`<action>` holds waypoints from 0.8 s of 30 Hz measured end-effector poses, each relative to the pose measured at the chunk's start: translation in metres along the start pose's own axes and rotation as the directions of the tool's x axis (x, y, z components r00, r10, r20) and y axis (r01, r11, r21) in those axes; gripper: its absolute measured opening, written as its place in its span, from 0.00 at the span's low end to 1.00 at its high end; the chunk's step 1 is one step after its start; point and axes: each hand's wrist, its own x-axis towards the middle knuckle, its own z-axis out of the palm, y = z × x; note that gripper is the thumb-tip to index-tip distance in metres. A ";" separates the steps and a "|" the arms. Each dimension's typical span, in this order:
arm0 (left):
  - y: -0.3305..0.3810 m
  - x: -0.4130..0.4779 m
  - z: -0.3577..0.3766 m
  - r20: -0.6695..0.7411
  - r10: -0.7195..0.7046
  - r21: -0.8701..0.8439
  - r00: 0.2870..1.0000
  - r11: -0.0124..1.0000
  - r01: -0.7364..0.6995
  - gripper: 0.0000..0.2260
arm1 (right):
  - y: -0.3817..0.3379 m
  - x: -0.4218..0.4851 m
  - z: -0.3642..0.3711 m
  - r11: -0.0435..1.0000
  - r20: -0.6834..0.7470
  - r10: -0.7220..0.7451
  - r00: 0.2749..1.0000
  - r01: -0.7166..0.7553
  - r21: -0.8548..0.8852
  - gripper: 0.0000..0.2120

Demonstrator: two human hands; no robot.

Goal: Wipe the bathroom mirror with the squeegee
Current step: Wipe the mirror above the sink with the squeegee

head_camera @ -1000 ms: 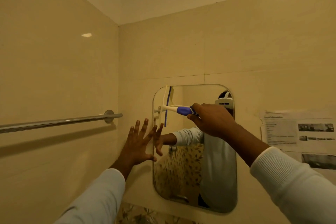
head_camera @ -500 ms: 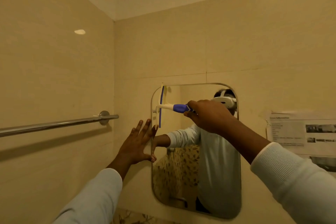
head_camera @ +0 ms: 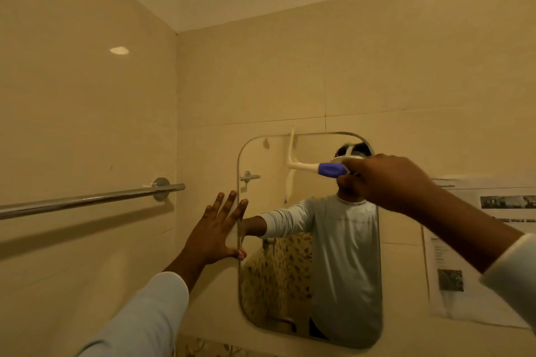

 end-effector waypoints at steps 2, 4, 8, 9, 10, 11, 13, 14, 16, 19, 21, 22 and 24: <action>0.000 0.000 0.001 0.000 -0.002 0.011 1.000 1.000 0.002 0.63 | 0.024 -0.016 -0.012 0.999 0.019 0.036 0.999 -0.035 -0.009 0.16; -0.001 0.001 0.002 -0.004 -0.001 0.017 1.000 1.000 0.001 0.63 | 0.050 -0.032 -0.022 0.998 0.027 0.055 0.998 -0.054 -0.038 0.18; -0.001 0.002 0.004 -0.015 0.005 0.006 1.000 1.000 -0.005 0.63 | 0.094 -0.063 -0.035 0.992 0.008 0.049 0.999 -0.047 -0.113 0.18; -0.002 0.002 0.004 -0.016 0.007 0.005 1.000 1.000 -0.007 0.63 | 0.104 -0.071 -0.038 0.991 -0.002 0.049 0.999 -0.049 -0.125 0.18; -0.002 0.002 0.005 -0.015 0.007 0.004 1.000 1.000 -0.007 0.63 | 0.114 -0.078 -0.040 0.989 -0.008 0.055 0.998 -0.056 -0.136 0.19; -0.002 0.002 0.005 -0.013 0.004 0.003 1.000 1.000 -0.004 0.63 | 0.123 -0.084 -0.042 0.986 -0.009 0.065 0.998 -0.066 -0.151 0.21; -0.001 0.001 0.005 -0.004 -0.001 0.008 1.000 1.000 0.001 0.63 | 0.139 -0.098 -0.047 0.982 -0.022 0.083 0.996 -0.085 -0.166 0.25; -0.001 0.001 0.004 -0.002 -0.002 0.011 1.000 1.000 0.002 0.63 | 0.145 -0.105 -0.048 0.983 -0.033 0.091 0.995 -0.095 -0.155 0.27; 0.000 0.000 0.003 0.003 -0.004 0.006 1.000 1.000 0.004 0.64 | 0.149 -0.116 -0.047 0.991 -0.073 0.088 0.993 -0.095 -0.096 0.26; 0.001 0.000 0.002 0.007 0.003 -0.013 1.000 1.000 -0.003 0.64 | 0.115 -0.120 -0.031 1.000 -0.183 0.013 0.983 -0.012 0.005 0.23; 0.001 0.000 0.001 0.007 0.000 -0.012 1.000 1.000 0.000 0.64 | 0.072 -0.113 -0.011 0.995 -0.206 -0.075 0.976 0.086 0.047 0.22; 0.002 0.000 0.001 0.007 -0.002 -0.004 1.000 1.000 0.002 0.64 | 0.049 -0.107 0.001 0.990 -0.197 -0.118 0.973 0.131 0.054 0.23; 0.002 -0.001 0.001 0.017 0.001 -0.004 1.000 1.000 -0.001 0.63 | 0.004 -0.090 0.024 0.978 -0.145 -0.181 0.973 0.194 0.079 0.25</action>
